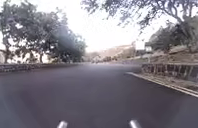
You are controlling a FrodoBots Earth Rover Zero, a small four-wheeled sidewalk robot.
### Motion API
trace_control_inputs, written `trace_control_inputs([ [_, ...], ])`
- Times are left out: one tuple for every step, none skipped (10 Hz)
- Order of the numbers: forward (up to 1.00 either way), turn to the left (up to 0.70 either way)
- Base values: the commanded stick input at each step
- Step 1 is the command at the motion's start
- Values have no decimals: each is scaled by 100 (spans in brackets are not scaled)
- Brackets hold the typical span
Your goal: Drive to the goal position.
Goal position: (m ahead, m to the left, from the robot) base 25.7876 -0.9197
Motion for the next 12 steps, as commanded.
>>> trace_control_inputs([
  [70,-35],
  [70,-35],
  [70,-35],
  [70,-35],
  [70,-35],
  [70,-35],
  [70,-35],
  [70,-30],
  [70,-10],
  [70,0],
  [70,0],
  [70,0],
])
